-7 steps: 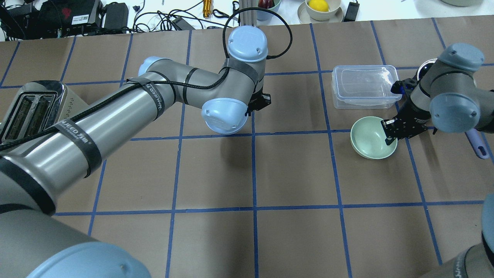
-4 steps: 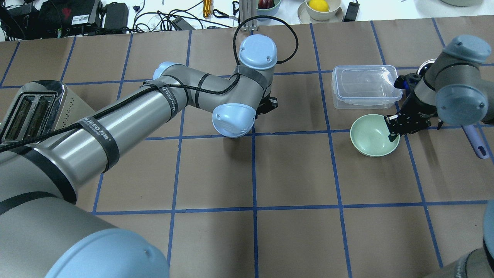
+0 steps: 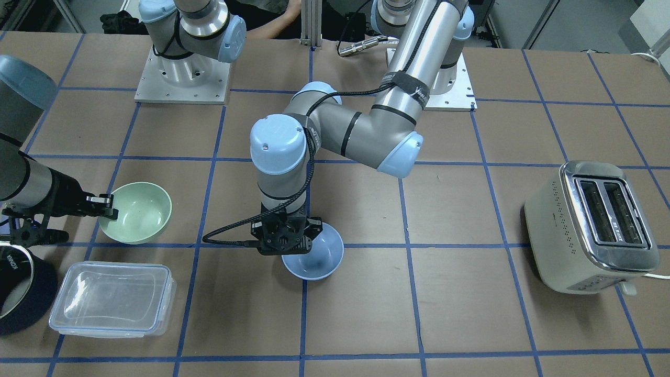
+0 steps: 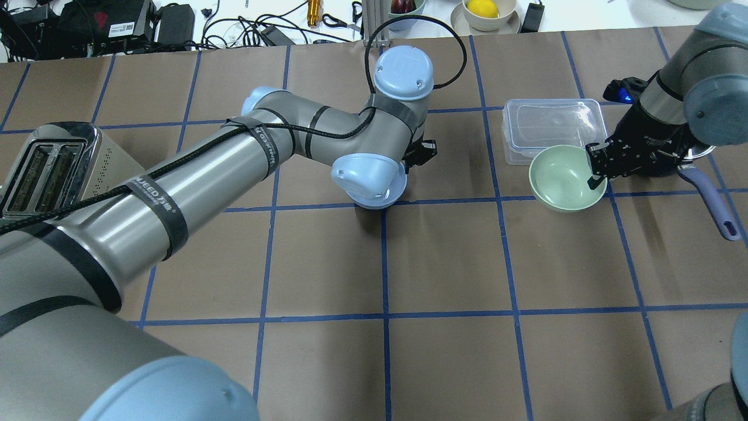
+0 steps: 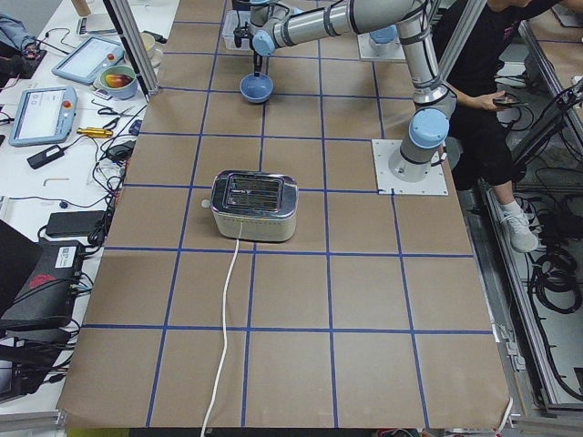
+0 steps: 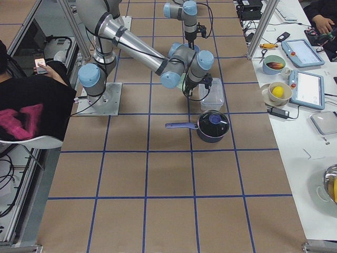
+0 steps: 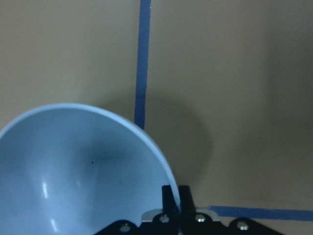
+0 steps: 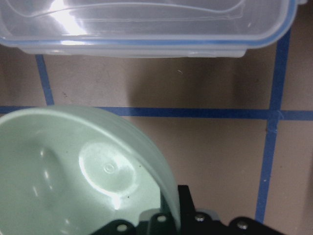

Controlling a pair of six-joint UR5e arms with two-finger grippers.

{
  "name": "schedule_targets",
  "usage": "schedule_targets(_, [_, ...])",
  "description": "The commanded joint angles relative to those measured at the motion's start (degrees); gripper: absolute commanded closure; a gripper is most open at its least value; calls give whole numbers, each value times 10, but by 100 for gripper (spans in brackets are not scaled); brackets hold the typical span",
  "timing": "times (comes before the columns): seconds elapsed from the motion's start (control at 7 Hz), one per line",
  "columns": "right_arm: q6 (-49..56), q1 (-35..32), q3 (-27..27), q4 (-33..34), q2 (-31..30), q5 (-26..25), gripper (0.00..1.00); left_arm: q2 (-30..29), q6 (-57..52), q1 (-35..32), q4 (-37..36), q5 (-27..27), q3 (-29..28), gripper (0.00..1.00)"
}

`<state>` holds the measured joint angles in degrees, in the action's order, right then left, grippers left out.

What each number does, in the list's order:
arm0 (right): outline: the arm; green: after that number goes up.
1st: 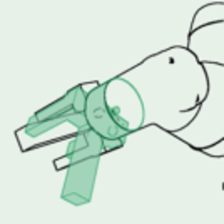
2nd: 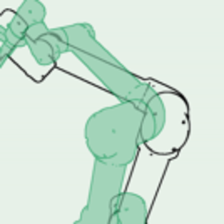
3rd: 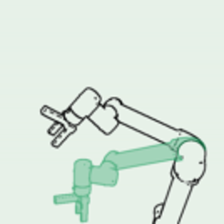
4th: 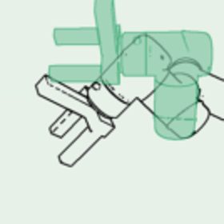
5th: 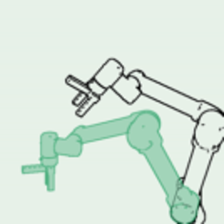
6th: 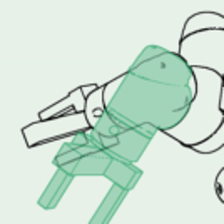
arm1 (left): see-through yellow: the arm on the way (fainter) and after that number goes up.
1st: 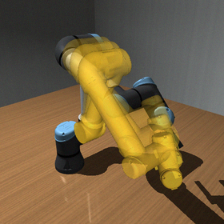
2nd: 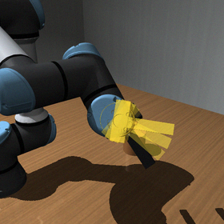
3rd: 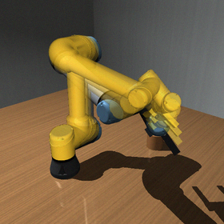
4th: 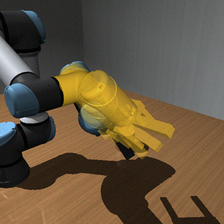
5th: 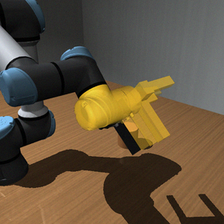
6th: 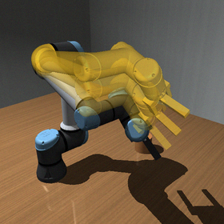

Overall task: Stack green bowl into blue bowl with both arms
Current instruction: 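Slide the blue bowl toward the table center with the left gripper, then release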

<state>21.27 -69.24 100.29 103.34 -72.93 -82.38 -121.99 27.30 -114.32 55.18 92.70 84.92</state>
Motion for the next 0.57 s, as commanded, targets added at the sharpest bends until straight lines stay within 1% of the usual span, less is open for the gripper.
schedule_targets(0.0, [-9, -34, -4, 0, -2, 25, 100, 68, -77, 87, 37, -68, -1, 0])
schedule_targets(0.14, [-11, -54, -16, -3, -7, 27, 100, 109, -167, 135, 115, -74, -1, 0])
schedule_targets(0.29, [-58, -87, -26, -3, -8, 44, 100, 150, -257, 196, 178, -73, 0, 0])
schedule_targets(0.43, [-145, -145, -41, 3, -3, 64, 100, 188, -320, 242, 219, -68, 7, 0])
